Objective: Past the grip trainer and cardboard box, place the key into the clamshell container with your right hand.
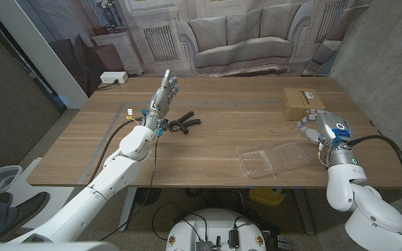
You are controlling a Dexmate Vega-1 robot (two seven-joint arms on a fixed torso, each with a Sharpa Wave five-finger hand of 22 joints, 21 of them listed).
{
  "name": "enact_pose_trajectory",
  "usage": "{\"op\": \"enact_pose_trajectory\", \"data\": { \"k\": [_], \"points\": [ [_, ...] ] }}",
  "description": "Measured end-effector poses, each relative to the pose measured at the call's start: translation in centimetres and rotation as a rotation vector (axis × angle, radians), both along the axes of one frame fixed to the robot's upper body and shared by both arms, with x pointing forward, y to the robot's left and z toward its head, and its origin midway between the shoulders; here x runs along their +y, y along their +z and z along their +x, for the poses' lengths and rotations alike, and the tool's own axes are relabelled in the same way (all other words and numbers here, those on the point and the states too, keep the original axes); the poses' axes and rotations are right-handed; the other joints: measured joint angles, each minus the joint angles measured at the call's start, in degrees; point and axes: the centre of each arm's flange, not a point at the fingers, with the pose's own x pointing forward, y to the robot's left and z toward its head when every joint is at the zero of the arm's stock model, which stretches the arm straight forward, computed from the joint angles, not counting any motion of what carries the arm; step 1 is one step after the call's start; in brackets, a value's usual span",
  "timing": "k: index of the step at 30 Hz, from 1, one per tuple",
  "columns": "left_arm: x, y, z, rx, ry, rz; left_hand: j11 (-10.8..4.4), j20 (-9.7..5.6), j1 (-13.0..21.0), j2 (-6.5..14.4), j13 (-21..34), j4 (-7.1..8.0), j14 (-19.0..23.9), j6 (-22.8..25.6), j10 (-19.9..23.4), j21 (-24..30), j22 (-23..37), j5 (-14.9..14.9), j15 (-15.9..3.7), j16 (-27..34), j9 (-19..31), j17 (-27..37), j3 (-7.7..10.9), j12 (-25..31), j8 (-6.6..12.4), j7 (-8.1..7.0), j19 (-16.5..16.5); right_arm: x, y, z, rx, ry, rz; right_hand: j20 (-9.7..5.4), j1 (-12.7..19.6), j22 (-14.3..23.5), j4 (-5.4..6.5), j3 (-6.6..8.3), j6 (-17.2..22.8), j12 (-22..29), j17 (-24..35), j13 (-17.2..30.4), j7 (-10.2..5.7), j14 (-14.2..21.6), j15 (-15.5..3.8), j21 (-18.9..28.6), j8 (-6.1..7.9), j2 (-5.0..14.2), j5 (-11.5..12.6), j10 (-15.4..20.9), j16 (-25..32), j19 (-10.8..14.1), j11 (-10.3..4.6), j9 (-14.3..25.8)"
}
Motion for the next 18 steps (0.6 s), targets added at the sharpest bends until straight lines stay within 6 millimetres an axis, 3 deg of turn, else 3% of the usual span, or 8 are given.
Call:
{"op": "enact_pose_trajectory", "data": {
  "k": [18],
  "points": [
    [0.3, 0.5, 0.6, 0.014, 0.007, 0.011, 0.0, 0.0, 0.3, 0.3, 0.0, -0.24, 0.0, 0.0, 0.0, 0.0, 0.0, 0.0, 0.0, 0.0, 0.0, 0.0, -0.24, -0.4, 0.0, 0.0, 0.0, 0.7, -1.4, 0.5, 0.096, 0.001, 0.015, -0.1, 0.1, -0.3, 0.0, 0.0, 0.0, -0.4, 0.0, 0.0, -0.05, -1.0, 0.23, 0.0, -0.03, 0.14, 0.0, -0.4, 0.0, -0.5, 0.43, -0.1]
  ]
}}
